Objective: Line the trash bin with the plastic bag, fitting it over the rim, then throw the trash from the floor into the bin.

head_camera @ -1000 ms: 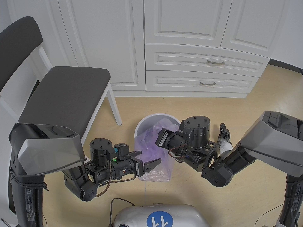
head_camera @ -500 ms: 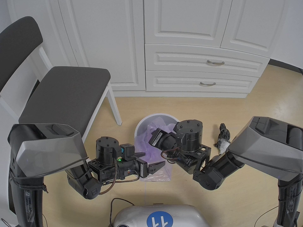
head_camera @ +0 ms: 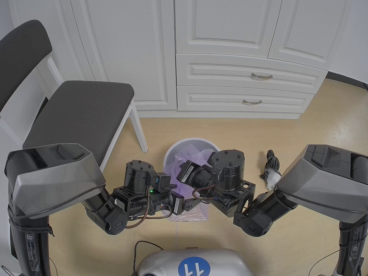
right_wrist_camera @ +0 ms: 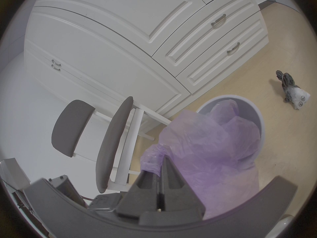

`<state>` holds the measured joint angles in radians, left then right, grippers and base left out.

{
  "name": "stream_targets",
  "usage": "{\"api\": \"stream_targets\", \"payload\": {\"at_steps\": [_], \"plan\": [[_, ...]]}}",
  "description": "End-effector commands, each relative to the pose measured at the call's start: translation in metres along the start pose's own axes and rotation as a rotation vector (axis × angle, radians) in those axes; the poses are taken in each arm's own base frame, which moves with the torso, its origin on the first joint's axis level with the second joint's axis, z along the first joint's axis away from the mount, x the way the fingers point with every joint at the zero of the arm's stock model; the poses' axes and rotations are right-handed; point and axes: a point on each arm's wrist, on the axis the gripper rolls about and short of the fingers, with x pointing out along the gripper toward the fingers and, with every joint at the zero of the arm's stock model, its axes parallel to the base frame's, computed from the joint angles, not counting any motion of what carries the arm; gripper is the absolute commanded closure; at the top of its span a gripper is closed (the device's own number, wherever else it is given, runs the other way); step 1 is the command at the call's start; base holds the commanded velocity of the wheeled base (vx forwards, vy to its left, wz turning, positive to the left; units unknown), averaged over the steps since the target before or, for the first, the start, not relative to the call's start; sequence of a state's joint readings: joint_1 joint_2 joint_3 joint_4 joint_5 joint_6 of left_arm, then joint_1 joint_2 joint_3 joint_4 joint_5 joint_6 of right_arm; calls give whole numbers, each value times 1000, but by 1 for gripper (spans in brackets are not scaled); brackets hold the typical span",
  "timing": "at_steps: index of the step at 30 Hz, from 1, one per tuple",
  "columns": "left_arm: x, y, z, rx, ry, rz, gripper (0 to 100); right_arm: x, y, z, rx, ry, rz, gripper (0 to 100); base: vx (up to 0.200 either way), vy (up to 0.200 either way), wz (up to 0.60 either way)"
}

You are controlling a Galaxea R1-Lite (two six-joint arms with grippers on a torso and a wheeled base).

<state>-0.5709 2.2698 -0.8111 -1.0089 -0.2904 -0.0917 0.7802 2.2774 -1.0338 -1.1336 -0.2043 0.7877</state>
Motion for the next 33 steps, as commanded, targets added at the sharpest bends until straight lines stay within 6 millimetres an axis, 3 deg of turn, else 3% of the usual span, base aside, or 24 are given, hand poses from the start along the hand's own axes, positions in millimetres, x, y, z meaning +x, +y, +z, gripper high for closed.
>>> {"api": "stream_targets", "payload": {"at_steps": [1, 5, 9, 21, 22, 33], "plan": [[-4, -2, 20, 46, -33, 63, 0, -8, 12, 9, 3, -15, 27, 100, 0, 0, 0], [3, 4, 21, 122, -22, 204, 0, -13, 16, 14, 4, -22, 34, 100, 0, 0, 0], [10, 3, 14, 119, -3, 195, 0, -12, 15, 13, 2, -20, 32, 100, 0, 0, 0], [22, 5, 25, 124, -47, 190, 0, -13, 15, 9, -1, -9, 31, 100, 0, 0, 0], [22, 5, 25, 124, -47, 190, 100, -13, 14, 8, -2, -7, 29, 100, 0, 0, 0], [21, 5, 22, 126, -48, 190, 100, -12, 10, 8, -11, -7, 16, 100, 0, 0, 0]]}}
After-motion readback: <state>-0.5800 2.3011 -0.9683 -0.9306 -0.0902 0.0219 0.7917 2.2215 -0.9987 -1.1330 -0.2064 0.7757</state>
